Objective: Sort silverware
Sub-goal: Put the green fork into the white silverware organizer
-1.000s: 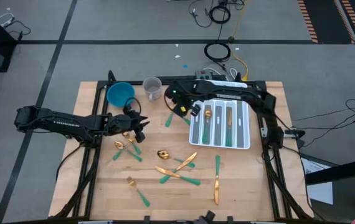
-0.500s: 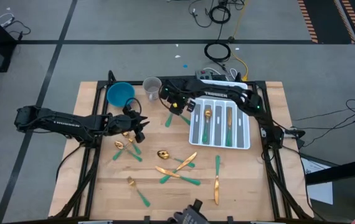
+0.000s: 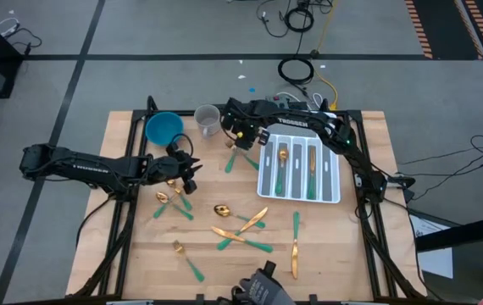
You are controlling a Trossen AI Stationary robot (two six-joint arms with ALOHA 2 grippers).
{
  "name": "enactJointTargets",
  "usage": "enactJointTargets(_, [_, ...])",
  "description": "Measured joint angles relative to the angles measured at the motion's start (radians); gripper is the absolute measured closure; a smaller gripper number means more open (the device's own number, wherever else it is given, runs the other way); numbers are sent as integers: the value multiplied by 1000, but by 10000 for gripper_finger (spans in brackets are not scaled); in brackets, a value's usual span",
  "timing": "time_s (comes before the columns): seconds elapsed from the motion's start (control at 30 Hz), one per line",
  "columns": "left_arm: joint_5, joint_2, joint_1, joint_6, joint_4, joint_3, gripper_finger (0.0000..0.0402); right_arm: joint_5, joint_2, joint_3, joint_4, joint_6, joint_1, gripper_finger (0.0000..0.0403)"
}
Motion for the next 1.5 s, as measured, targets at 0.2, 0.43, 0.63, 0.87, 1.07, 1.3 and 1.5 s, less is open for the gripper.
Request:
enactJointTargets(0.2, [-10,0,0,0,0,0,287,-3,6,0,8,-44,1,275])
enactJointTargets(0.43, [-11,0,0,1,0,0,287,4,59,0,9,-47,-1,275])
enactJointTargets(0.63, [-11,0,1,1,-3,0,287,12,80,0,54,-33,-1,278])
enactJointTargets(0.87, [-14,0,1,6,-3,0,287,86,79,0,59,-23,0,383])
enactJointTargets(1.07, [-14,0,1,7,-2,0,287,84,79,0,66,6,1,400])
enactJointTargets(1.3, [-15,0,1,6,-3,0,287,163,67,0,67,0,19,402])
enactJointTargets(1.5, [-15,0,1,5,-5,0,287,214,8,0,51,-28,45,403])
